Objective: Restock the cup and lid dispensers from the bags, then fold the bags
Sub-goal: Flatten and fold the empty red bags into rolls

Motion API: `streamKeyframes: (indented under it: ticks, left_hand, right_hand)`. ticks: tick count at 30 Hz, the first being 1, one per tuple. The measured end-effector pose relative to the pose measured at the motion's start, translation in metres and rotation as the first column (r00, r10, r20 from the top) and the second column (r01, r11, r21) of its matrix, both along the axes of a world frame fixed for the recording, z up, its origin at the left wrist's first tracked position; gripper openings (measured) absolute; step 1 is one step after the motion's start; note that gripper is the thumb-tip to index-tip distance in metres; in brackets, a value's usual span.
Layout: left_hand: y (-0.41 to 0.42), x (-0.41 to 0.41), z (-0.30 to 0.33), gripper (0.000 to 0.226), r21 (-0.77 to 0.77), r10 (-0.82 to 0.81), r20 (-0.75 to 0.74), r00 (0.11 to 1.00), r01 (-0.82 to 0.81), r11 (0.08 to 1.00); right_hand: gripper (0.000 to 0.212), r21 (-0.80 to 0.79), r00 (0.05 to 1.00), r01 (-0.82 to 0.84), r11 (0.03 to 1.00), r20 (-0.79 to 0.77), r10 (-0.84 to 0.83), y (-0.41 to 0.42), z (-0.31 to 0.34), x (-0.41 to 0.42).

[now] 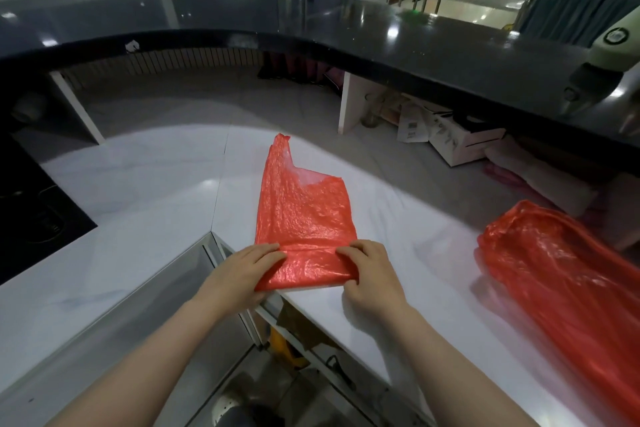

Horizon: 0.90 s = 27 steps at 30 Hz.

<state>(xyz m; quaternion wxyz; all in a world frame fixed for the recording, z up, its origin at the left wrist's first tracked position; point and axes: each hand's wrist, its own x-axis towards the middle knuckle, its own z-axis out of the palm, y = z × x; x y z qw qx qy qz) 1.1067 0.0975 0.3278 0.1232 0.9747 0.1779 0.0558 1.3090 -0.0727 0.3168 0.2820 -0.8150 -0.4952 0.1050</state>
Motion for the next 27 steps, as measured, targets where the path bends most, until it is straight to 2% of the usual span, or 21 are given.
streamKeyframes:
  ticks: [3, 5, 7, 10, 11, 14, 17, 20, 24, 27]
  left_hand:
    - [0.002, -0.005, 0.0, 0.054, -0.193, 0.113, 0.067, 0.991, -0.099, 0.976]
    - [0.004, -0.005, 0.0, 0.044, -0.313, 0.205, 0.132, 0.97, -0.155, 0.937]
    - [0.006, -0.003, 0.004, 0.042, -0.444, 0.324, 0.202, 0.924, -0.208, 0.871]
    - [0.01, 0.0, 0.008, 0.037, -0.586, 0.477, 0.235, 0.847, -0.269, 0.765]
    - [0.011, 0.002, 0.01, 0.034, -0.63, 0.519, 0.246, 0.819, -0.271, 0.727]
    - [0.012, 0.009, 0.011, 0.024, -0.729, 0.618, 0.221, 0.755, -0.293, 0.618]
    - [0.009, 0.016, 0.01, 0.028, -0.717, 0.675, 0.173, 0.717, -0.378, 0.585]
    - [0.002, 0.024, 0.012, 0.038, -0.65, 0.666, 0.183, 0.724, -0.419, 0.634]
    - [-0.006, 0.027, 0.009, 0.06, -0.485, 0.581, 0.203, 0.788, -0.435, 0.759]
    - [-0.008, 0.027, 0.007, 0.06, -0.207, 0.448, 0.132, 0.884, -0.417, 0.885]
  right_hand:
    - [0.058, 0.031, 1.0, 0.003, 1.0, 0.018, -0.003, -0.003, -0.001, 0.001]
    - [0.057, 0.041, 1.0, 0.014, 0.999, -0.022, -0.013, -0.001, -0.003, 0.002]
    - [0.059, 0.037, 0.999, 0.036, 0.999, -0.031, -0.035, 0.0, -0.004, 0.003]
    - [0.076, -0.012, 1.0, 0.005, 1.0, -0.02, -0.006, 0.006, -0.007, 0.003]
    - [0.073, -0.011, 0.998, 0.035, 0.999, -0.057, -0.035, 0.006, -0.009, 0.003]
    - [0.037, 0.084, 0.954, 0.216, 0.973, -0.231, -0.192, 0.007, -0.012, 0.004]
    - [0.028, 0.142, 0.902, 0.325, 0.935, -0.345, -0.261, 0.006, -0.011, 0.009]
    - [0.044, 0.144, 0.907, 0.334, 0.931, -0.319, -0.276, 0.007, -0.009, 0.008]
    - [0.054, 0.14, 0.933, 0.324, 0.935, -0.208, -0.293, 0.006, -0.01, 0.007]
    - [0.049, 0.164, 0.959, 0.271, 0.948, -0.127, -0.253, 0.008, -0.007, 0.005]
